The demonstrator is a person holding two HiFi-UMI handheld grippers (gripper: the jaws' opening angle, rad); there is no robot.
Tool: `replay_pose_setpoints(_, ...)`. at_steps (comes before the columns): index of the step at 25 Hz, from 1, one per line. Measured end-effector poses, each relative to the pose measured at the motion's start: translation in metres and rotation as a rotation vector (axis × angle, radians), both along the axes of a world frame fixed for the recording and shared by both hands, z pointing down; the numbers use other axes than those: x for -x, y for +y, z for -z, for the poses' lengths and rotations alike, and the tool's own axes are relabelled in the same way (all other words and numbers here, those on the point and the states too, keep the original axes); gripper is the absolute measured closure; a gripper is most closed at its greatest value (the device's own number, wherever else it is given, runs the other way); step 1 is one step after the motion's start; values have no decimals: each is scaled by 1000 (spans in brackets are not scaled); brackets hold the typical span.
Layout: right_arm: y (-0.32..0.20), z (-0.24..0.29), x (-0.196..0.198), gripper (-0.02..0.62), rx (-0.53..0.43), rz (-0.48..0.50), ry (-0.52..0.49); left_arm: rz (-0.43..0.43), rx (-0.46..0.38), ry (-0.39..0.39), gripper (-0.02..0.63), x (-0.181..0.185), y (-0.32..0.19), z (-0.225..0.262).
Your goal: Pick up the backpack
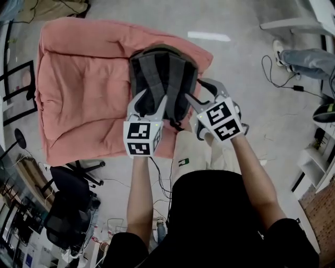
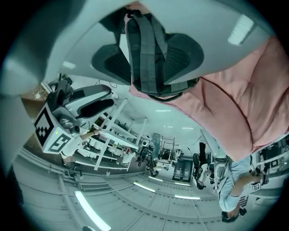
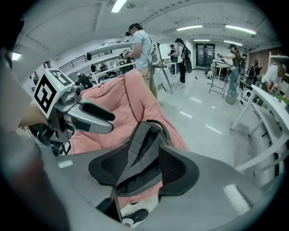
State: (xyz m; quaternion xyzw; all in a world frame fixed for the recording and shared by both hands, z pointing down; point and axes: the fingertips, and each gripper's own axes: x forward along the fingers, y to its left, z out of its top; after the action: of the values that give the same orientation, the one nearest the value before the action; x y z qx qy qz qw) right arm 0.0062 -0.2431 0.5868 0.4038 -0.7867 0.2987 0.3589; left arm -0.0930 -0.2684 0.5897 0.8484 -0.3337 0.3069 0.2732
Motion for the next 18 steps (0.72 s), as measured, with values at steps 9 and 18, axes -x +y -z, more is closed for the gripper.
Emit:
replay_pose_setpoints(9,-11,-50,0,376,69,-83,-33,-23,31,-28,396,4,-19,-46)
replay_pose_setpoints(18,-19,-103,10,376,149,-162,-94,-3,69,-51,403,20,-41,-103)
